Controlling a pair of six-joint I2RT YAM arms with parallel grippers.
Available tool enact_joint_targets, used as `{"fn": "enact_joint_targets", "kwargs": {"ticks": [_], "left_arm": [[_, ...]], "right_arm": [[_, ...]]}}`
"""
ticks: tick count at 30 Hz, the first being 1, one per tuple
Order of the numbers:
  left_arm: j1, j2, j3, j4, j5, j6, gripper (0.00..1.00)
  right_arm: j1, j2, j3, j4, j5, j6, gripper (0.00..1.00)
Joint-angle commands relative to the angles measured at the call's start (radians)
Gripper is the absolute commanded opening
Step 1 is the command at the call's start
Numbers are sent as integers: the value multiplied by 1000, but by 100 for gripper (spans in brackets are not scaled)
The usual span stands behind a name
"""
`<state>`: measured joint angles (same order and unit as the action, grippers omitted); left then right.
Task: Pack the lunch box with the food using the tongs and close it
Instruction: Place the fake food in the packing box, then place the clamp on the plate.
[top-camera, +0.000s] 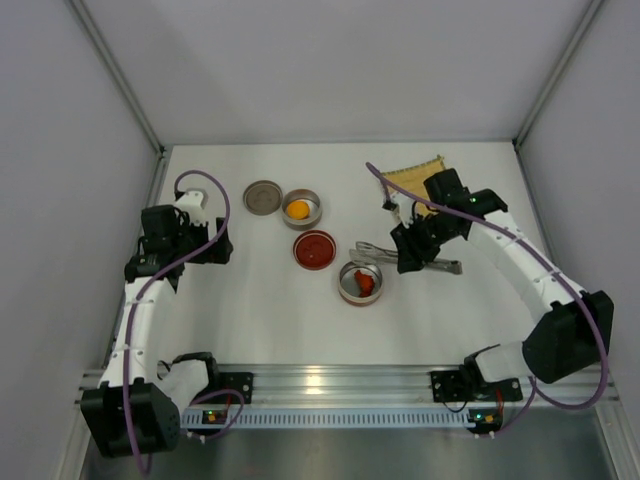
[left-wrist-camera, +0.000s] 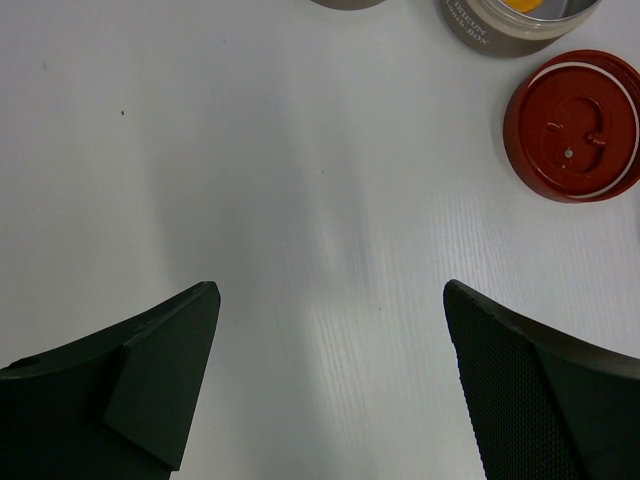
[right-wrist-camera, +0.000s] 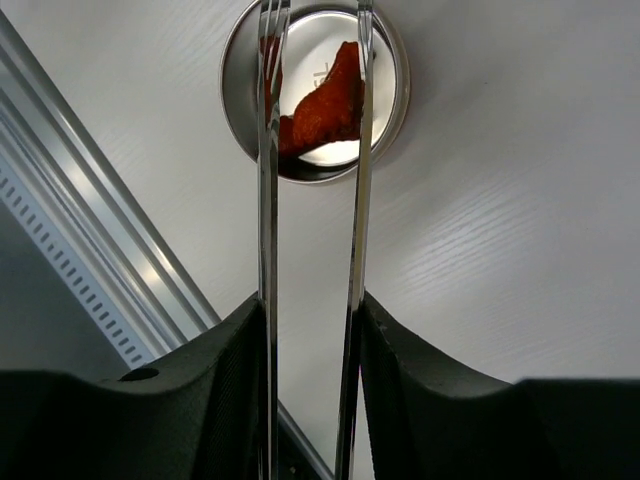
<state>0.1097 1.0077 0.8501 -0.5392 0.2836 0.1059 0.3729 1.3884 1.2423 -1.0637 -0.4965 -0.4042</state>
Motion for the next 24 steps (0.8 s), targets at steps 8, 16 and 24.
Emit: {"fn": "enact_joint_targets", "kwargs": {"ticks": [8, 16, 24], "left_arm": [[1, -35, 37, -1, 8, 14, 98], [1, -2, 64, -1, 19, 11, 98], [1, 66, 95, -22, 2, 14, 98]], "right_arm": [[-124, -102, 100, 185, 213, 122, 36], [-338, 38, 129, 378, 228, 191, 36], [-348, 230, 131, 585, 305, 245, 38]]}}
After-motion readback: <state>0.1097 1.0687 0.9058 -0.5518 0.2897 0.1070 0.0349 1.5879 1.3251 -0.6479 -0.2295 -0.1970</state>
